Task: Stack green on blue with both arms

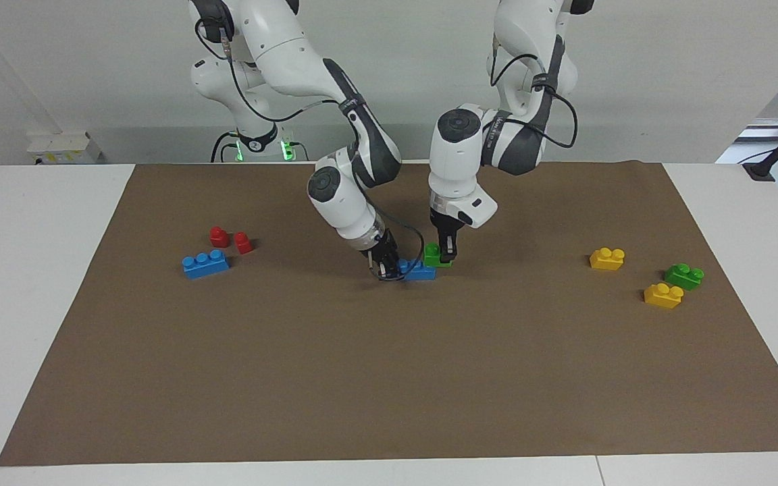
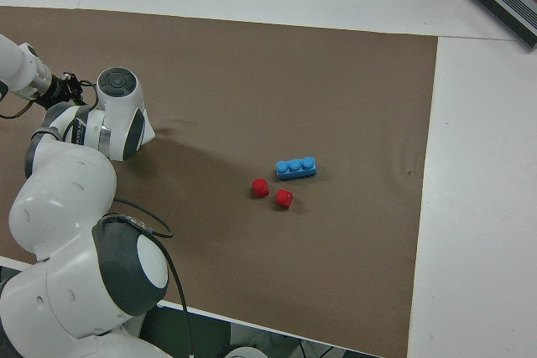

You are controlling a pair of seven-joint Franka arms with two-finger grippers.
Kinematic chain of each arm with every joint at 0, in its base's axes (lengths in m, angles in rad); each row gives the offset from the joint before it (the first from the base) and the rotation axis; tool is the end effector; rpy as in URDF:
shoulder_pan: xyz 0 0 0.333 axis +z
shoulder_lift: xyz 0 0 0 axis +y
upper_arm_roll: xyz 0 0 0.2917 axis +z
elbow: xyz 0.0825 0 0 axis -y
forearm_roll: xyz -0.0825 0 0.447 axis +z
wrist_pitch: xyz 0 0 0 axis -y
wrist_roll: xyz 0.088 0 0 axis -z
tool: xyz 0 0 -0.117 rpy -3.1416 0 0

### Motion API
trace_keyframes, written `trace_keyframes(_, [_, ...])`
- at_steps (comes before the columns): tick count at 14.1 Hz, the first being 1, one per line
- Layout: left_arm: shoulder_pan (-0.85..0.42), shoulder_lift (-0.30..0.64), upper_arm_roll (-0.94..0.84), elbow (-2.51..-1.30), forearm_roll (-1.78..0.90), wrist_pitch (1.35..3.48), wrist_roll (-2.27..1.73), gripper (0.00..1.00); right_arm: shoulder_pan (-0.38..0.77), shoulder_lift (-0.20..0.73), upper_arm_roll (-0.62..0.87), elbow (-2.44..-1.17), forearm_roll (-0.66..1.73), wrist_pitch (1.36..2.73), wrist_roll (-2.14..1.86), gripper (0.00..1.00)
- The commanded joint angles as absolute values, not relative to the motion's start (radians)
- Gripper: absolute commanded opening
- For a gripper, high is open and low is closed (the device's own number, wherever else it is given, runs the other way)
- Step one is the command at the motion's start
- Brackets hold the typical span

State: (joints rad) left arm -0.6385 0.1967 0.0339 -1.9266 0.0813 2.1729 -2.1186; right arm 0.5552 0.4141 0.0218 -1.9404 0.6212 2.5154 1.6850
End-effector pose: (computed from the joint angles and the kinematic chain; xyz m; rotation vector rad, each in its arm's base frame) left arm 0.5412 -0.3698 0.3263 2.3054 2.0814 0.1296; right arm 0.5650 0.3657 0.2080 -1.9578 1.9984 0.4328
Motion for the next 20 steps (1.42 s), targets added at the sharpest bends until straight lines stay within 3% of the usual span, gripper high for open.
trace_keyframes(1, [-0.676,0.17,0.049,-1.974,0.106,2.203,-2.163,0.0,0.558,0.41,0.015,-1.968,0.591,2.534,1.717,0.0])
trace_keyframes(20, [-0.703,0.241,0.046,-1.991,0.164,2.284,-2.276,0.0,0.554,0.41,0.015,-1.964,0.591,2.534,1.717,0.0])
